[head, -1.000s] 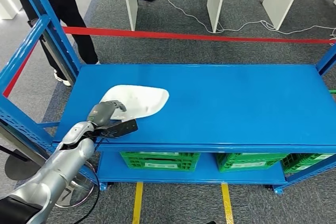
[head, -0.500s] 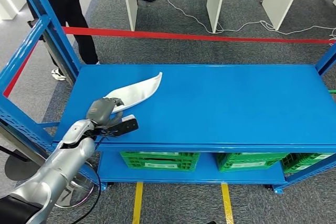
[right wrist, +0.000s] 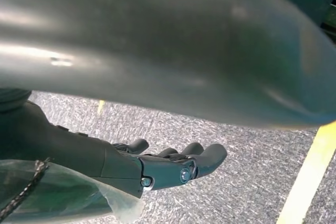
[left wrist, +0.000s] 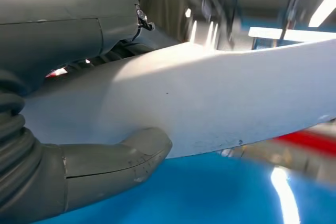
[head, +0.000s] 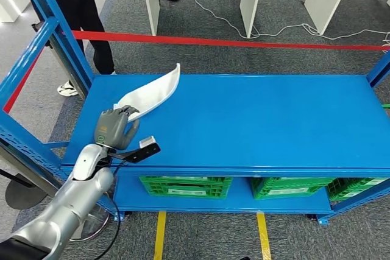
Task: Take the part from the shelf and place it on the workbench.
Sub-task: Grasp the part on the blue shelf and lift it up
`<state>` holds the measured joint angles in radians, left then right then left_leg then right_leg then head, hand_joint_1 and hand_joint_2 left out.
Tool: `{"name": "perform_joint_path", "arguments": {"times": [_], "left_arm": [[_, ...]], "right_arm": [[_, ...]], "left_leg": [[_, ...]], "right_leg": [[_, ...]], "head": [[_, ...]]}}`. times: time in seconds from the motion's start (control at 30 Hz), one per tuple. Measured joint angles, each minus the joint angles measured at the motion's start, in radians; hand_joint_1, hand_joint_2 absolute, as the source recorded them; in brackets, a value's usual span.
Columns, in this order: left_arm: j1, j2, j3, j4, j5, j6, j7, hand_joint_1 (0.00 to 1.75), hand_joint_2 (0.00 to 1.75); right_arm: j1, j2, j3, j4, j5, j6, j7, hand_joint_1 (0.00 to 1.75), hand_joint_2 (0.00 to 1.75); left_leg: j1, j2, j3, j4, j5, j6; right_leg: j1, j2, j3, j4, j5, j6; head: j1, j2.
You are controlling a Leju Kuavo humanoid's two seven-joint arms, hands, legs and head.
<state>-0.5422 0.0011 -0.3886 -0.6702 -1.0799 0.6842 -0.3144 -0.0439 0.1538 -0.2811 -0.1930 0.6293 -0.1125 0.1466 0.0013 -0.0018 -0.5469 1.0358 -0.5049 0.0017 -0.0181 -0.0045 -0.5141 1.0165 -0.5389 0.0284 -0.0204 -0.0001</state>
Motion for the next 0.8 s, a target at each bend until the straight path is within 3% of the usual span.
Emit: {"name": "perform_joint_path", "arguments": {"times": [0.37, 0.8], "left_arm": [[0.114, -0.078, 0.095, -0.273, -0.041, 0.013, -0.043, 1.75, 1.75], [0.135, -0.092, 0.114, -0.330, -0.041, 0.013, -0.044, 1.75, 1.75]], "right_arm": [[-0.001, 0.000, -0.015, 0.000, 0.021, -0.008, 0.008, 0.00, 0.00], [-0.001, 0.000, -0.016, 0.000, 0.021, -0.008, 0.008, 0.00, 0.00]], "left_leg": [[-0.001, 0.000, 0.000, 0.000, 0.000, 0.000], [-0.001, 0.000, 0.000, 0.000, 0.000, 0.000]], "right_leg": [[-0.001, 0.000, -0.001, 0.000, 0.000, 0.000], [0.000, 0.000, 0.000, 0.000, 0.000, 0.000]], "head": [[0.000, 0.000], [0.000, 0.000]]}}
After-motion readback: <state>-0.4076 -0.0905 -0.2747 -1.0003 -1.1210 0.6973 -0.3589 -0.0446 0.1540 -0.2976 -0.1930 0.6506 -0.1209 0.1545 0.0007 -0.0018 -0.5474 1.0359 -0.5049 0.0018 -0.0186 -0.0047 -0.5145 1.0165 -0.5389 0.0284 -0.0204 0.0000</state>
